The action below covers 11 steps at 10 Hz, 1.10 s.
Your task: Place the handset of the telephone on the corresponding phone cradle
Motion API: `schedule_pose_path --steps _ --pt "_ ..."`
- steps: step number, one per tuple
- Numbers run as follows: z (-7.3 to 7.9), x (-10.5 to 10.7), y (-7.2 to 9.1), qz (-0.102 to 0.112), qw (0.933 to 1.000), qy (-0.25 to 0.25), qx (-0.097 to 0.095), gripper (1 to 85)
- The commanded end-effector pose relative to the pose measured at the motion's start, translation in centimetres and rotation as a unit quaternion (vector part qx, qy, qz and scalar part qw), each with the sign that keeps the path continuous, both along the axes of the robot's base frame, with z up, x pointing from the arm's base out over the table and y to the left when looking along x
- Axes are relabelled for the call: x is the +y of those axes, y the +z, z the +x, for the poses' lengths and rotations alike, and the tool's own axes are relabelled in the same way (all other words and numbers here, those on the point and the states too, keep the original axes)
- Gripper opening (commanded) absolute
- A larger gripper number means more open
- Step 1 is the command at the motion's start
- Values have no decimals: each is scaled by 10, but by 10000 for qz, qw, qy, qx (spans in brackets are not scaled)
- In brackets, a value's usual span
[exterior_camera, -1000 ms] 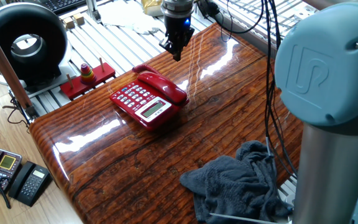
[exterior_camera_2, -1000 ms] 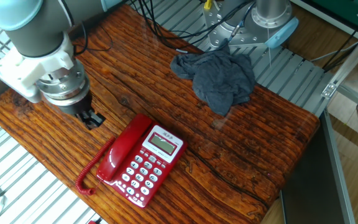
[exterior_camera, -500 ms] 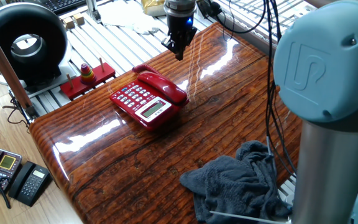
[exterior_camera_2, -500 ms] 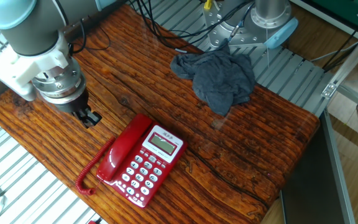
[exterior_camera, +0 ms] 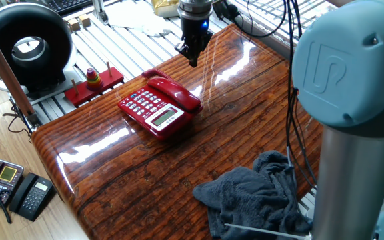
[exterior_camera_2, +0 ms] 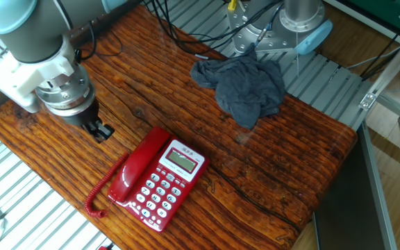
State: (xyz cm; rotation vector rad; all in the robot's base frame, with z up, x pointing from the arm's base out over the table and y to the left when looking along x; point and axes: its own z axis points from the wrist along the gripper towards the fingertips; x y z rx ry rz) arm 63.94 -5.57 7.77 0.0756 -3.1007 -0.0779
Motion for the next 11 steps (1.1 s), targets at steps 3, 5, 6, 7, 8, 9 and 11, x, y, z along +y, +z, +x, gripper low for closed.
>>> schedule_pose_path --steps 3,5,6,7,8,9,11 --pt "6 -7 -28 198 9996 112 -189 10" --pt "8 -4 -35 350 9989 125 -292 10" --pt "8 -4 -36 350 9989 117 -291 10" --pt "7 -4 -36 359 9988 157 -279 10" --pt "7 -4 -36 374 9988 156 -279 10" --pt "7 -4 -36 366 9989 134 -269 10" --pt "5 -4 -39 405 9988 120 -246 10"
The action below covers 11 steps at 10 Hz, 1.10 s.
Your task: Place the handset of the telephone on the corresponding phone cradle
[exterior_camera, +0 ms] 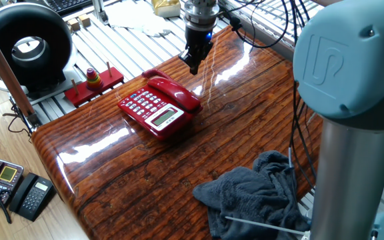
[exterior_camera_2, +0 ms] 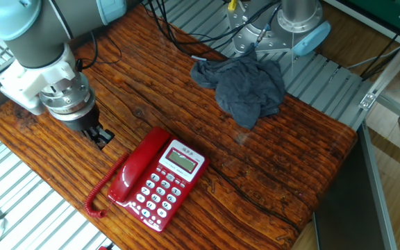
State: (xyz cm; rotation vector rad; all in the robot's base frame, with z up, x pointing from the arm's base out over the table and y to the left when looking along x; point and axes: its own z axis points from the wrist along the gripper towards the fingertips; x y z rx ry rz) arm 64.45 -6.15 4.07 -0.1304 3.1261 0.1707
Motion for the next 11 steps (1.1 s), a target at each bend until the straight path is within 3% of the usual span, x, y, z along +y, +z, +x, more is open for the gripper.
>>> schedule_pose_path --steps 1,6,11 --pt "-1 2 -3 118 9999 -53 7 10" --pt "-3 4 -9 325 9995 -24 -4 10" --pt "-3 1 -13 317 9995 9 -47 10"
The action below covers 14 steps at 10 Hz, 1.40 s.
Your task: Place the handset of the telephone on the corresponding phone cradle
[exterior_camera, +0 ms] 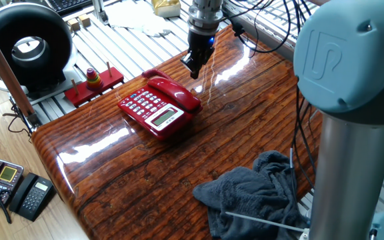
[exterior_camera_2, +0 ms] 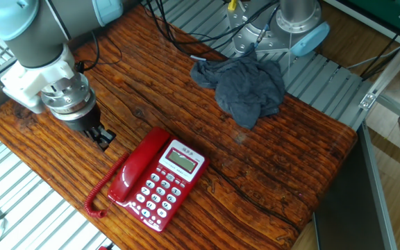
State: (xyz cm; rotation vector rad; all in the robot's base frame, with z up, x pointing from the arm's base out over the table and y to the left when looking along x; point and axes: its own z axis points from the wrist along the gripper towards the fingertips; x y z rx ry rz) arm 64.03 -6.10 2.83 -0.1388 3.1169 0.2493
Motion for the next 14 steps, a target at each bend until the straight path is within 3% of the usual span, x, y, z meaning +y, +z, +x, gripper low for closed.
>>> schedule_pose_path --steps 1,3,4,5,6,8,9,10,11,12,14 --pt "1 0 -1 64 10000 -12 -39 10" --pt "2 4 -1 142 9998 -105 -39 10" --pt "8 9 -1 238 9993 -263 -135 10" --pt "16 7 -5 184 9987 -343 -340 10" --pt "17 -4 -11 -56 9987 -256 -445 10" --pt "12 -28 -18 -552 9974 26 -467 10" --pt "11 -27 -18 -546 9975 67 -440 10" --pt "7 -23 -18 -452 9983 25 -367 10" --pt "-4 -20 -15 -409 9990 -99 -145 10" --pt "-41 -13 -4 -332 9976 -200 570 10" --pt "-38 -8 18 -497 9950 -500 712 10"
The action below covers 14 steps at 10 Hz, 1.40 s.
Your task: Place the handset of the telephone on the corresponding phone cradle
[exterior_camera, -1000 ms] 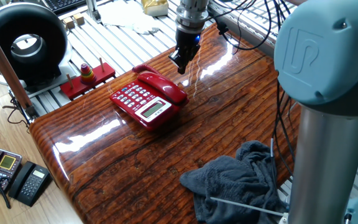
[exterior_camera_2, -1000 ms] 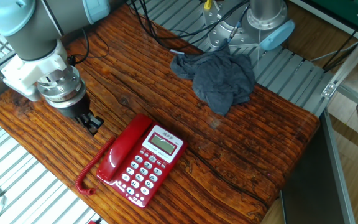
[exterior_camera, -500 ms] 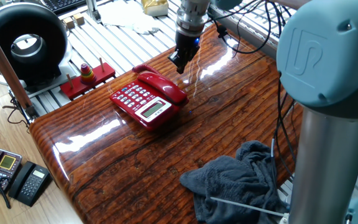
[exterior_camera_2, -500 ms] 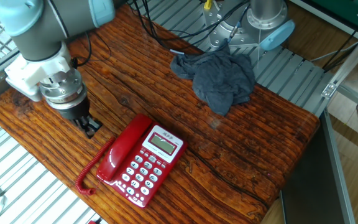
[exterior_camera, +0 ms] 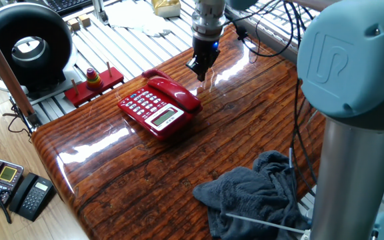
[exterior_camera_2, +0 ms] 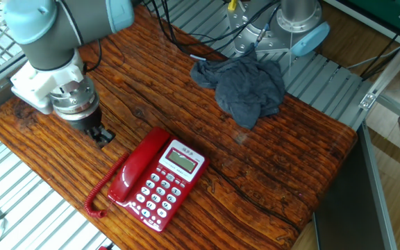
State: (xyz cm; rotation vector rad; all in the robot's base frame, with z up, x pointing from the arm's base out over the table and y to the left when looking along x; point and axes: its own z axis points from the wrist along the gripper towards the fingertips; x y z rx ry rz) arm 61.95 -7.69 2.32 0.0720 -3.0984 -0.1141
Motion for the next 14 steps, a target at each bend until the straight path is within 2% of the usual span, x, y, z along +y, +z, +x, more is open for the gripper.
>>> schedule_pose_path --steps 1,4,14 --pt "-18 8 27 -57 9985 -310 450 10" --pt "-16 6 35 149 9989 -246 375 10" --pt "-13 5 37 87 9992 -173 360 10"
